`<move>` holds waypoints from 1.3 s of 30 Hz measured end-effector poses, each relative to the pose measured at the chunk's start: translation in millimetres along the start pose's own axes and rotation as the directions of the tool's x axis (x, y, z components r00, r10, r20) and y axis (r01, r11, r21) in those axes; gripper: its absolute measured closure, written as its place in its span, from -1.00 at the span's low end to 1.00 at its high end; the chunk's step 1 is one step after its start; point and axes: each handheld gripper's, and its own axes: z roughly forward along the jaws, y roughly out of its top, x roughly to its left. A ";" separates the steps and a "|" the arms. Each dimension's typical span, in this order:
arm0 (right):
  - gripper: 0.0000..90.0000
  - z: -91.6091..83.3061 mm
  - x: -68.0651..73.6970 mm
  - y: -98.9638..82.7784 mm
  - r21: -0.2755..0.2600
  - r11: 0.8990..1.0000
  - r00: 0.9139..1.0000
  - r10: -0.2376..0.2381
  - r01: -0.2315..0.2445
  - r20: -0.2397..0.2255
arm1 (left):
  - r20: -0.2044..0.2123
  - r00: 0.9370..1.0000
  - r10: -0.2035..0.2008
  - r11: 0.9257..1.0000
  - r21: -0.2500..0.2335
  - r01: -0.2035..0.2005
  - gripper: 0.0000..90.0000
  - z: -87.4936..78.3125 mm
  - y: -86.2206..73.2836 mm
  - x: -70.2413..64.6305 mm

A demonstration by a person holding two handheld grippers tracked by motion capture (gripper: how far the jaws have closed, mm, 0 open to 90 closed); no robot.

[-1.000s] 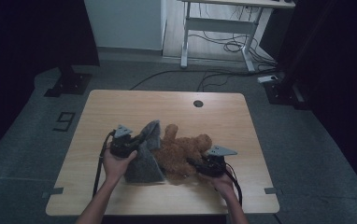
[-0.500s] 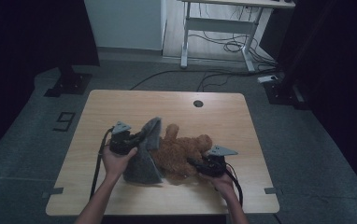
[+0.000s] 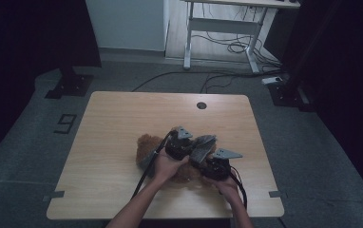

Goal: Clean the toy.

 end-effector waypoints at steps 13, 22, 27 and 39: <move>0.33 1.1 -0.2 1.3 -0.001 1.000 1.000 0.020 -0.020 0.006 | -0.161 0.980 -0.117 0.993 -0.050 0.110 0.88 -74.5 -31.8 77.8; 0.33 1.6 0.4 1.2 -0.003 1.000 1.000 0.021 -0.021 0.011 | -0.198 0.974 -0.112 0.993 0.008 0.116 0.88 -67.4 -25.5 85.3; 0.33 1.6 1.1 1.0 -0.002 1.000 1.000 0.010 -0.010 0.011 | -0.127 0.989 -0.072 0.996 0.036 0.077 0.89 -42.1 -16.6 59.3; 0.33 1.3 0.4 0.3 -0.004 1.000 1.000 0.009 -0.009 0.010 | -0.115 0.993 0.008 0.998 -0.067 -0.016 0.89 -57.2 5.4 23.5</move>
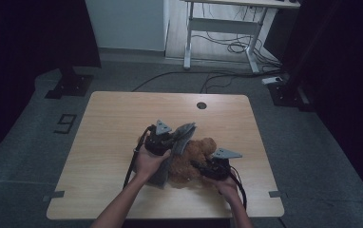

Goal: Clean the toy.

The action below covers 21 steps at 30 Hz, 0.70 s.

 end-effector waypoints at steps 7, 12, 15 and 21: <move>0.33 -0.3 0.9 -0.1 0.002 1.000 1.000 0.001 -0.001 0.003 | 0.054 0.995 0.088 0.996 0.028 -0.090 0.88 25.2 27.4 -38.9; 0.33 -0.4 0.3 -0.6 -0.003 1.000 1.000 -0.001 0.001 0.003 | 0.051 0.996 0.078 0.982 0.170 -0.086 0.88 68.9 18.6 -39.9; 0.33 -0.4 -0.3 -0.9 -0.001 1.000 1.000 -0.002 0.002 0.002 | 0.071 0.997 0.020 0.989 0.142 -0.030 0.88 67.6 8.0 -29.8; 0.34 -0.5 0.3 -0.3 -0.001 1.000 1.000 -0.008 0.008 0.008 | 0.005 1.000 0.014 0.992 0.122 -0.015 0.88 32.1 -7.4 0.1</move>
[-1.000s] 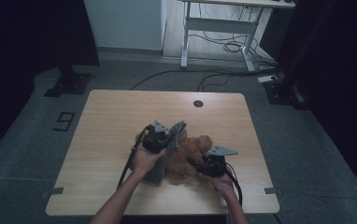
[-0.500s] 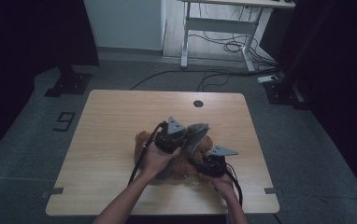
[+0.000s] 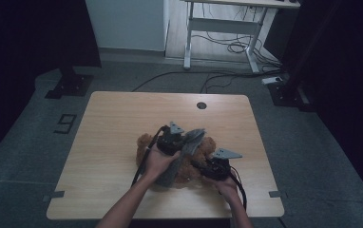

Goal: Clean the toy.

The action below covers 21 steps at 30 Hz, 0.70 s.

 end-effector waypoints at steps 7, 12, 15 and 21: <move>0.35 0.6 0.5 0.6 -0.005 1.000 1.000 0.008 -0.007 0.009 | -0.050 0.996 -0.075 0.996 -0.042 0.073 0.87 -45.8 -32.2 44.4; 0.35 0.3 0.0 0.8 -0.004 1.000 1.000 0.008 -0.008 0.006 | -0.055 0.984 -0.171 0.984 -0.060 0.168 0.87 -68.5 -55.7 77.7; 0.36 0.6 -0.5 0.8 -0.006 1.000 1.000 0.012 -0.012 0.005 | -0.082 0.974 -0.212 0.977 -0.055 0.208 0.86 -75.8 -71.0 92.5; 0.36 0.6 -0.6 1.6 -0.002 1.000 1.000 0.011 -0.011 0.006 | -0.081 0.956 -0.283 0.958 0.021 0.286 0.86 -63.6 -105.3 109.4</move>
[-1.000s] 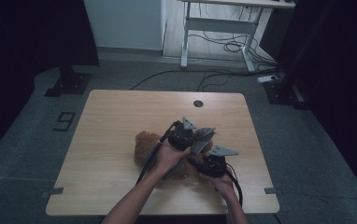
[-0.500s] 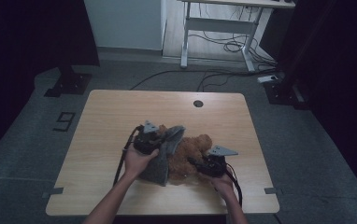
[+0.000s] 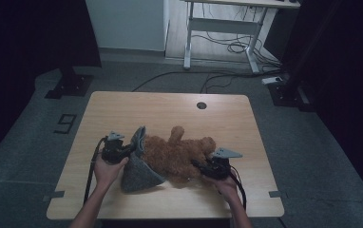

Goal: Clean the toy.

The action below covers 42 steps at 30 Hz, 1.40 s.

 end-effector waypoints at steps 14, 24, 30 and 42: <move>0.49 20.1 -9.6 23.2 -0.033 0.997 0.994 -0.060 0.063 0.091 | 0.122 0.987 -0.100 0.989 -0.096 0.112 0.90 26.5 30.4 1.4; 0.50 28.4 -18.9 23.8 -0.071 0.982 0.975 -0.162 0.175 0.154 | 0.118 0.989 -0.085 0.992 -0.085 0.096 0.90 35.3 23.1 5.6; 0.50 14.9 -0.5 0.6 -0.067 0.982 0.982 -0.168 0.174 0.091 | 0.141 0.987 -0.072 0.993 -0.084 0.085 0.89 20.1 1.0 6.4; 0.50 5.3 6.3 -14.4 -0.038 0.977 0.977 -0.206 0.209 0.064 | 0.224 0.972 0.076 0.962 -0.274 -0.012 0.88 -47.2 59.7 -40.6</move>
